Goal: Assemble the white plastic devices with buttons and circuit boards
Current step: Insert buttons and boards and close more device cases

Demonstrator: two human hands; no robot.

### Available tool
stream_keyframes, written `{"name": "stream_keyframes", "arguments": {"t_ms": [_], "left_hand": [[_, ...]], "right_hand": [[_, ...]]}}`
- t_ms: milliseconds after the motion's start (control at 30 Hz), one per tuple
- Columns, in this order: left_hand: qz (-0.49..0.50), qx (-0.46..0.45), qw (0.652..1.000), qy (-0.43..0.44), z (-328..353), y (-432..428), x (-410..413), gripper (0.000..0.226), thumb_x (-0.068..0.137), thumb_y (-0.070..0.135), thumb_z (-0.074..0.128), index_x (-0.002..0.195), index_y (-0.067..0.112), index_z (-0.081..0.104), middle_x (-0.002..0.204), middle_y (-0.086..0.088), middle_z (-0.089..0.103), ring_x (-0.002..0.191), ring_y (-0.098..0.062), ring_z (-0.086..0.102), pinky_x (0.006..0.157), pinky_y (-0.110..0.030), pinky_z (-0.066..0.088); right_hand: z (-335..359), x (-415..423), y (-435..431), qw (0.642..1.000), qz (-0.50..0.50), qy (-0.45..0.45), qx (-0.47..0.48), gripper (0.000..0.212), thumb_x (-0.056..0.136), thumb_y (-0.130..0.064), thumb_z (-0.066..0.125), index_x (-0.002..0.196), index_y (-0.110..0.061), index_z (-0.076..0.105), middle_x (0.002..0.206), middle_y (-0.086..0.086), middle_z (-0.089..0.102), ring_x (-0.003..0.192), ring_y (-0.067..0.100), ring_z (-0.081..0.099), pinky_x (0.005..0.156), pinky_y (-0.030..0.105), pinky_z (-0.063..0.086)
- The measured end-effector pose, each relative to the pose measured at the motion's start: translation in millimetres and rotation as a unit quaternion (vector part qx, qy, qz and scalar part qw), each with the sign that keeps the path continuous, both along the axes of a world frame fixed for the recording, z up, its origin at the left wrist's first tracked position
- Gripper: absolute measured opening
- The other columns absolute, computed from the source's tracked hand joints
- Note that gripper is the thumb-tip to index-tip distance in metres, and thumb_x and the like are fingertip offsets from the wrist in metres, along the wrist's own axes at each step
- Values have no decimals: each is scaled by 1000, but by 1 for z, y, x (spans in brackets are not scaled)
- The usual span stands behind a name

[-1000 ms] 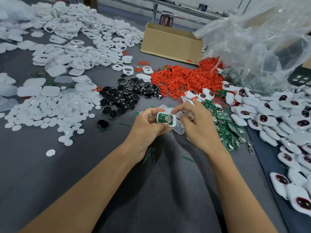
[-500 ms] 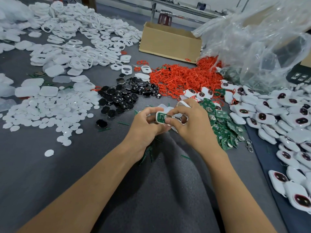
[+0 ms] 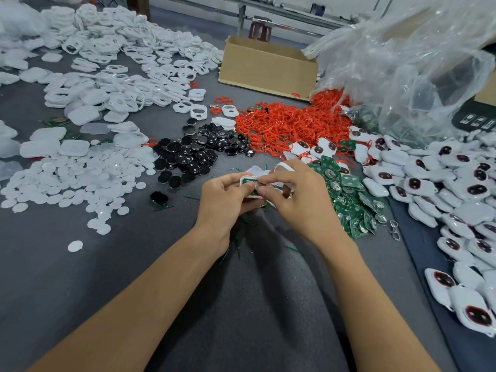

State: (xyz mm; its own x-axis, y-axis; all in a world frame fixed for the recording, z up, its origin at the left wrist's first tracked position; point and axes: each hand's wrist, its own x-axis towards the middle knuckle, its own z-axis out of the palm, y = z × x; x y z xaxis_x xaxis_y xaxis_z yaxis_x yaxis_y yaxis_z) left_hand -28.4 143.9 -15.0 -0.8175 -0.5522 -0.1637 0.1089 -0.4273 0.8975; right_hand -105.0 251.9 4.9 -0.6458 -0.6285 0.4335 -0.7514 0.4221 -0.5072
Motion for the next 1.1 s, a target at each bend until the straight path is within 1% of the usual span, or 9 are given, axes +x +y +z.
{"name": "stream_keyframes", "arguments": {"t_ms": [100, 200, 333, 433, 533, 667, 867, 1033, 1100], "left_hand": [[5, 16, 1000, 3, 2, 0, 1, 18, 92, -9, 51, 98, -1, 66, 84, -10, 70, 69, -13, 69, 68, -25, 60], [14, 24, 1000, -2, 3, 1, 0, 20, 91, -11, 51, 92, 2, 66, 85, -11, 69, 72, -16, 68, 62, -24, 59], [21, 9, 1000, -11, 3, 3, 0, 20, 91, -11, 52, 91, 3, 66, 88, -12, 69, 76, -21, 68, 62, -26, 60], [24, -6, 999, -25, 2, 3, 0, 19, 91, -11, 53, 95, 2, 66, 90, -11, 69, 78, -20, 68, 62, -26, 60], [18, -15, 999, -38, 1, 3, -1, 17, 92, -8, 53, 100, 1, 66, 91, -11, 69, 80, -19, 68, 64, -26, 60], [15, 14, 999, -40, 3, 2, -1, 13, 92, -3, 55, 94, 2, 66, 91, -10, 69, 80, -19, 68, 66, -26, 60], [11, -4, 1000, -22, 2, 3, 1, 16, 85, -4, 65, 101, -2, 65, 89, -11, 71, 76, -16, 69, 69, -24, 60], [2, -29, 999, -31, 3, 3, 2, 21, 79, -11, 68, 98, -1, 66, 80, -7, 71, 71, -17, 69, 63, -26, 60], [-1, -30, 999, -29, 2, 3, 2, 19, 80, -11, 68, 95, 1, 66, 77, -6, 71, 70, -16, 69, 64, -26, 60]], "right_hand": [[4, 1, 3, 998, -2, -28, -64, 18, 82, -12, 71, 98, -17, 75, 87, 7, 62, 70, 13, 53, 70, 12, 37], [6, -3, 6, 988, -48, -103, -105, 19, 88, -12, 64, 104, -15, 73, 98, 2, 69, 95, 13, 61, 89, 20, 44], [4, -6, 8, 982, -51, -146, -112, 29, 101, -24, 43, 121, -21, 62, 96, -6, 64, 88, 9, 57, 91, 28, 45], [3, -7, 11, 980, -54, -139, -134, 36, 104, -24, 31, 136, -27, 48, 121, 13, 62, 103, 6, 51, 82, 5, 38], [1, -11, 12, 970, -67, -193, -132, 39, 105, -25, 27, 140, -25, 42, 139, 0, 50, 115, -2, 46, 98, 13, 37], [0, -15, 11, 954, -79, -258, -130, 34, 104, -21, 31, 131, -15, 50, 117, 9, 61, 91, 14, 53, 89, 32, 46], [3, -9, 8, 951, -65, -264, -147, 30, 98, -17, 49, 126, -8, 54, 114, 9, 61, 102, 22, 60, 100, 41, 45], [8, -4, 8, 970, -20, -196, -143, 38, 86, -10, 67, 123, -14, 58, 101, -12, 60, 90, 3, 59, 84, 17, 47], [9, -2, 9, 974, 8, -176, -140, 41, 81, -7, 72, 117, -20, 61, 101, -14, 63, 93, -1, 59, 84, 18, 47]]}}
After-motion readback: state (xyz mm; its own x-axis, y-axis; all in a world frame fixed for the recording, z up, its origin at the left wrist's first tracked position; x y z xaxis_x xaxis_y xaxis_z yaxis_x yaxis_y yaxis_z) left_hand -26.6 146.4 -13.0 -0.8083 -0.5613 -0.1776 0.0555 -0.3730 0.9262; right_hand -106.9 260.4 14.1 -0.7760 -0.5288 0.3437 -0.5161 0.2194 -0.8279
